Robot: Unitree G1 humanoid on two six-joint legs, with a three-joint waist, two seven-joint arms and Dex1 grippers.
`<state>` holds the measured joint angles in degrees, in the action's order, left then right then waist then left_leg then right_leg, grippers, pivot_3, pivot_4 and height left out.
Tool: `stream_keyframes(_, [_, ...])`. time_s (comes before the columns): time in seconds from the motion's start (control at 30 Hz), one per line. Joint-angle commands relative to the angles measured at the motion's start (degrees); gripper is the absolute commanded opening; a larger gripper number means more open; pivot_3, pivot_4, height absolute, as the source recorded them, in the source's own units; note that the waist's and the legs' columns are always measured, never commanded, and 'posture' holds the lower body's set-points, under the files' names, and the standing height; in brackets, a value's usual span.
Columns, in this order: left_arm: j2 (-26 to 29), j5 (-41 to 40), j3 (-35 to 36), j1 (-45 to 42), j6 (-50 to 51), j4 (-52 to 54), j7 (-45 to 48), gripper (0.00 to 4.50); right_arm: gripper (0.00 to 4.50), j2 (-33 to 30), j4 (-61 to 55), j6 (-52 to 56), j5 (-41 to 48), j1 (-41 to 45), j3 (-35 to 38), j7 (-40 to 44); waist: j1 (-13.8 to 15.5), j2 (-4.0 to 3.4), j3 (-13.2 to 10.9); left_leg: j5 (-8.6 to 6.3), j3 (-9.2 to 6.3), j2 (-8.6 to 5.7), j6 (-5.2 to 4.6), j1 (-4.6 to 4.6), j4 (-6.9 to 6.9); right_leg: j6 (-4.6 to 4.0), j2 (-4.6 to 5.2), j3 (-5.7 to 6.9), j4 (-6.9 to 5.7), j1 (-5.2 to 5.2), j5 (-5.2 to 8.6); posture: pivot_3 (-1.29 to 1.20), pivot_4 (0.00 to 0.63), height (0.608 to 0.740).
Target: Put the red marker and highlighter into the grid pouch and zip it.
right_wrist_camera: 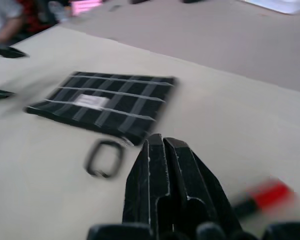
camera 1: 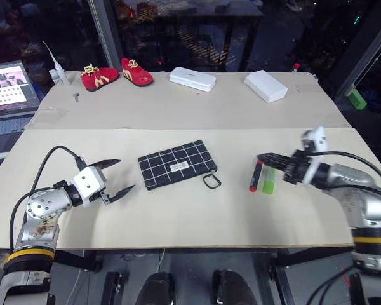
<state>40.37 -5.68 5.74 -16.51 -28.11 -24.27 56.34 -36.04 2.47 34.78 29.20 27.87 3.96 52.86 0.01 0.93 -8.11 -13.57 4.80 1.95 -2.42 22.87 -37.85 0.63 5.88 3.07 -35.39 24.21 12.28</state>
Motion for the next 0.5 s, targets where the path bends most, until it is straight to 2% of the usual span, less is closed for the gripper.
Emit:
stream_keyframes(0.03, [1.35,2.10,-1.88,-1.74,-4.51,-0.96,0.25,4.50,0.08,4.65,-0.77,-0.20,-3.43,5.54,-5.19,-3.40,-0.09,0.00,0.00,0.00,0.00,0.00,0.00,0.03,0.00,0.00,0.01,0.00,-0.02,0.05,0.00,0.00,0.150,0.740])
stream_keyframes(0.2, [2.53,3.97,-3.85,-3.24,-6.67,-2.15,-0.17,4.50,0.08,10.67,7.62,-4.04,-15.60,12.93,-15.39,-9.41,-0.34,0.00,0.00,0.00,0.11,-0.03,0.00,0.04,-0.01,0.01,0.02,-0.01,-0.39,0.15,0.00,0.00,0.150,0.740])
stream_keyframes(0.33, [3.85,4.02,-4.10,-4.09,-7.40,-3.00,-0.41,4.50,0.08,15.25,16.66,-6.01,-20.12,18.15,-17.90,-12.04,-0.41,-0.01,0.00,0.00,0.20,-0.03,0.01,0.07,-0.01,0.01,0.02,0.04,-0.44,0.15,0.00,0.00,0.150,0.740])
stream_keyframes(0.5, [4.47,3.75,-4.19,-3.72,-7.92,-3.24,-0.73,4.50,0.08,17.37,24.45,-10.72,-25.78,20.05,-21.65,-11.63,-0.70,-0.01,0.00,0.00,0.23,-0.03,0.01,0.14,-0.01,0.01,0.02,0.07,-0.45,0.17,0.00,0.00,0.150,0.740])
